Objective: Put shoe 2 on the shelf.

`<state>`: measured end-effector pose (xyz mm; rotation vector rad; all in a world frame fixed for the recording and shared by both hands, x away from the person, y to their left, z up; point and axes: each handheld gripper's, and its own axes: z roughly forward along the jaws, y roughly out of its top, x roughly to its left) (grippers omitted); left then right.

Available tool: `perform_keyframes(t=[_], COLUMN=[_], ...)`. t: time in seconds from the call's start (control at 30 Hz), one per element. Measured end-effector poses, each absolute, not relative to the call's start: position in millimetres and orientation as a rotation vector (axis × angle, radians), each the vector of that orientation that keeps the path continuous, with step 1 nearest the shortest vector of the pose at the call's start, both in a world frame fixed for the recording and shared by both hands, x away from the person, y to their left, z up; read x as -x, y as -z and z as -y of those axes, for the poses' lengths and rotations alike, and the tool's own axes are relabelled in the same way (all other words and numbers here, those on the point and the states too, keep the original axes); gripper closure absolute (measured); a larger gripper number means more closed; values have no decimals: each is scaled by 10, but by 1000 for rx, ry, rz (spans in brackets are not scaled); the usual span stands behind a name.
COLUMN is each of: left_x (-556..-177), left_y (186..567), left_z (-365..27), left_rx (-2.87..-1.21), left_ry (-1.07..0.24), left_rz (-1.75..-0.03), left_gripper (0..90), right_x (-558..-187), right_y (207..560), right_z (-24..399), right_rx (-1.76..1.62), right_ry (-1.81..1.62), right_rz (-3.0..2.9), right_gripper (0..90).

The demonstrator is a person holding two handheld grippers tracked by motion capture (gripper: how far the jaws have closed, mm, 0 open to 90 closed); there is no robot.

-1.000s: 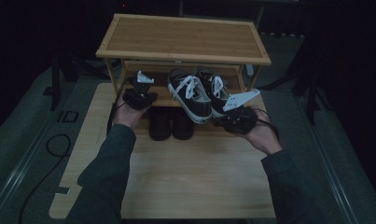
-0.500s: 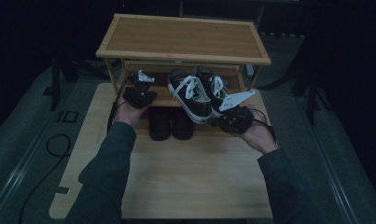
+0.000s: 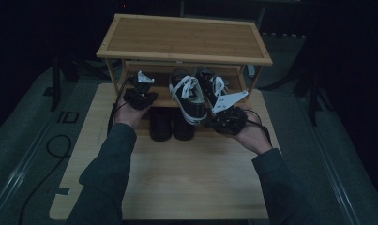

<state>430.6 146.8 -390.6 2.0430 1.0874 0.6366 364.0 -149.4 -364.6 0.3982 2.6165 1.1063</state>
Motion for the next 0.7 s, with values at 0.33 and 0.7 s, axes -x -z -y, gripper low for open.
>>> perform_keyframes(t=[0.33,0.7], left_x=[-4295,-4299], left_y=[3911,3907], left_z=[-1451,-1449], left_rx=[-2034,-2035], left_ry=[-648,-642], left_rz=[-1100,-1106], left_gripper=[900,900], right_x=[-3645,-3687], right_y=[3651,3728], right_z=[1326,1141], right_rx=[-339,-259], right_ry=[-1157,-1165], right_rz=[-2593,-2584], right_gripper=[900,900])
